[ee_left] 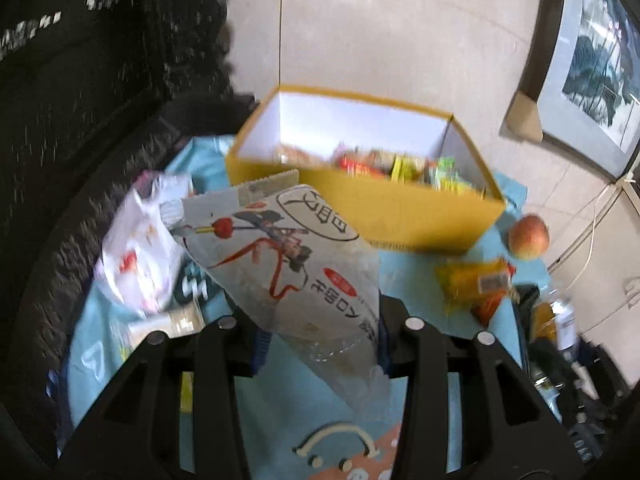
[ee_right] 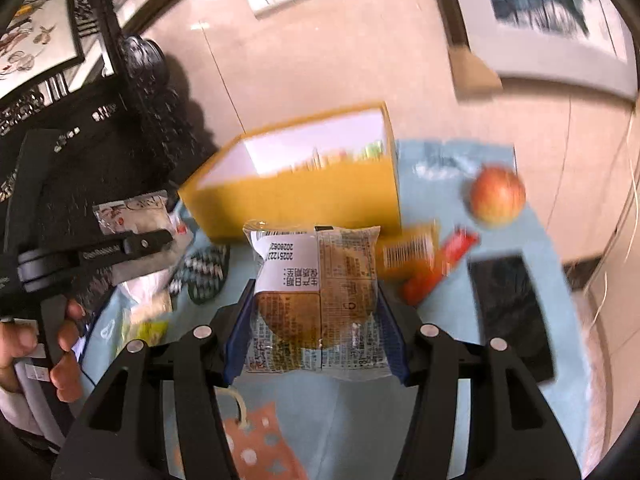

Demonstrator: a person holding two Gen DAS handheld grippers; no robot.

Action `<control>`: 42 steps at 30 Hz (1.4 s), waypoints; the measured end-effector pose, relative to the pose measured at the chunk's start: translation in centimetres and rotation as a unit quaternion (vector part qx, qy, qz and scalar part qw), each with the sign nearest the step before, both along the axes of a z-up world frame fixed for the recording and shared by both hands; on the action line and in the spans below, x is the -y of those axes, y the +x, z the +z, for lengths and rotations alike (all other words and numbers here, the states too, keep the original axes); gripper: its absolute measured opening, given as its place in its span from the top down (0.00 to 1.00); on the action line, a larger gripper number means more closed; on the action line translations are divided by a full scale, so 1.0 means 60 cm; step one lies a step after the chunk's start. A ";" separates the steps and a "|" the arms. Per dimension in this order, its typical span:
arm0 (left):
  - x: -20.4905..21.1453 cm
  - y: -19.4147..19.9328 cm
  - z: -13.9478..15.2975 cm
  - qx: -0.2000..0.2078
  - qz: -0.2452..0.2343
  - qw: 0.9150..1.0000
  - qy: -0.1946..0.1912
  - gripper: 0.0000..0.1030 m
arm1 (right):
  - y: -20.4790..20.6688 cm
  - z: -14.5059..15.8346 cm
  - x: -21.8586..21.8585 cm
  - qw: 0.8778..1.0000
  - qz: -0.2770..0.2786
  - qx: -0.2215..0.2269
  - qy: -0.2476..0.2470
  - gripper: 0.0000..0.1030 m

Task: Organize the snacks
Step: 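Carry both packs into the yellow box and open both tools to release, then move both tools back over the remaining snacks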

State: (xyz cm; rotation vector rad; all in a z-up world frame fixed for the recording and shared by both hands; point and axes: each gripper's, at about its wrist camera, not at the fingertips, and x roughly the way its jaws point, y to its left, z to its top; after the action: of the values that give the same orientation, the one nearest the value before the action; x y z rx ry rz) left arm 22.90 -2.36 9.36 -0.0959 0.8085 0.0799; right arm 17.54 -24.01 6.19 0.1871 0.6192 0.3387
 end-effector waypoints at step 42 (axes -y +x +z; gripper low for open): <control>0.037 0.040 0.023 0.083 -0.017 0.996 0.022 0.03 | 0.069 0.026 -0.003 0.990 -0.063 0.117 -0.040 0.02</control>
State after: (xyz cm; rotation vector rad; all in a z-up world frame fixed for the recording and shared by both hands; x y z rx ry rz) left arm 25.28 -4.58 10.76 -0.0457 0.6423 0.0560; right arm 21.65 -23.84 7.74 0.1065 0.3870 0.2097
